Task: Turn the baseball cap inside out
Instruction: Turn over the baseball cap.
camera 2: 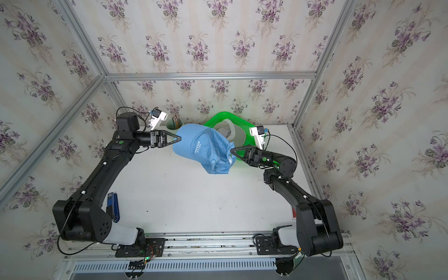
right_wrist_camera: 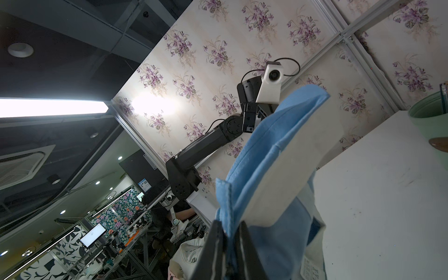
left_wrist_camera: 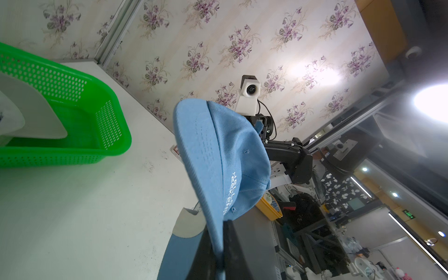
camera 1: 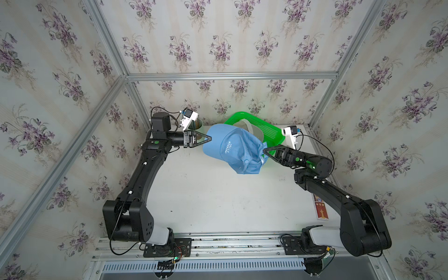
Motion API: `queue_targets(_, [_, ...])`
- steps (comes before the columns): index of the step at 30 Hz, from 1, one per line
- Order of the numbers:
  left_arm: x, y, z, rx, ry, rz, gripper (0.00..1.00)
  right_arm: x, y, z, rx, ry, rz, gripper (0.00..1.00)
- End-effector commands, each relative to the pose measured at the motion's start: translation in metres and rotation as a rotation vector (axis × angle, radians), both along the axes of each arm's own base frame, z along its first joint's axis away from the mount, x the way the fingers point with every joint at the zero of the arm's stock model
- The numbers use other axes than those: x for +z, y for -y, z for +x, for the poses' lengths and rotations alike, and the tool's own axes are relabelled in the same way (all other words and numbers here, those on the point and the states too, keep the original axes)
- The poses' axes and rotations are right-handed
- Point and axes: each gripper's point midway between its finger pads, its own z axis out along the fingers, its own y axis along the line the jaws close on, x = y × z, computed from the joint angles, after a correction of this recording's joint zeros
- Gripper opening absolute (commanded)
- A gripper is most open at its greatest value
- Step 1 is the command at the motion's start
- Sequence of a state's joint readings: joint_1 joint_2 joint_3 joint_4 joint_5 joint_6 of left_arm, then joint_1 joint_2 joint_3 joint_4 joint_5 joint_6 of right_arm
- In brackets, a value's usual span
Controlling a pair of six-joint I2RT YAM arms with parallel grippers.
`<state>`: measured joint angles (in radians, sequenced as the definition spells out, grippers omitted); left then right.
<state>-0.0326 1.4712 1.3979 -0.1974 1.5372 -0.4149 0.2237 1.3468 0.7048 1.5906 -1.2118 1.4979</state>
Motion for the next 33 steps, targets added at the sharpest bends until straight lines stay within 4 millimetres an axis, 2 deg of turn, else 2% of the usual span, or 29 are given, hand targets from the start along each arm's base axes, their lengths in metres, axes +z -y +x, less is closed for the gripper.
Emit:
queue_targets(1, [0.014, -0.002, 0.000, 0.026, 0.158, 0.037, 0.03, 0.005, 0.001, -0.026, 0.036, 0.244, -0.001, 0.06])
queue_targets(3, [0.014, -0.001, -0.005, 0.024, 0.171, 0.080, 0.05, -0.005, -0.003, -0.022, 0.054, 0.228, -0.027, 0.08])
queue_targets(5, [0.003, 0.002, -0.013, 0.014, 0.183, 0.177, 0.07, -0.010, -0.005, -0.020, 0.070, 0.230, -0.044, 0.08])
queue_targets(9, [-0.025, -0.001, -0.001, 0.092, 0.160, 0.359, 0.06, -0.006, -0.004, -0.015, 0.081, 0.227, -0.068, 0.17])
queue_targets(11, [-0.030, -0.005, 0.002, 0.133, 0.156, 0.415, 0.06, -0.012, 0.002, 0.001, 0.046, 0.171, -0.080, 0.26])
queue_targets(15, [-0.040, -0.009, -0.002, 0.189, 0.186, 0.573, 0.04, -0.037, 0.025, 0.048, -0.080, 0.012, -0.097, 0.42])
queue_targets(19, [-0.041, -0.004, -0.013, 0.234, 0.298, 0.701, 0.03, -0.055, 0.039, 0.085, -0.208, -0.083, -0.143, 0.45])
queue_targets(20, [-0.044, -0.004, -0.013, 0.252, 0.330, 0.746, 0.02, -0.063, 0.040, 0.096, -0.258, -0.105, -0.186, 0.46])
queue_targets(21, [-0.037, -0.004, -0.020, 0.274, 0.384, 0.764, 0.01, -0.070, 0.042, 0.107, -0.316, -0.122, -0.237, 0.48])
queue_targets(22, [-0.036, -0.005, -0.018, 0.316, 0.424, 0.791, 0.01, -0.079, 0.044, 0.117, -0.373, -0.133, -0.312, 0.48])
queue_targets(23, [-0.034, -0.002, -0.020, 0.331, 0.462, 0.802, 0.01, -0.085, 0.044, 0.121, -0.397, -0.138, -0.362, 0.48])
queue_targets(26, [-0.038, 0.014, -0.031, 0.351, 0.591, 0.856, 0.01, -0.082, 0.044, 0.125, -0.418, -0.165, -0.374, 0.48])
queue_targets(33, [-0.082, 0.060, -0.046, 0.396, 0.995, 1.173, 0.05, -0.106, 0.038, 0.132, -0.500, -0.233, -0.496, 0.52])
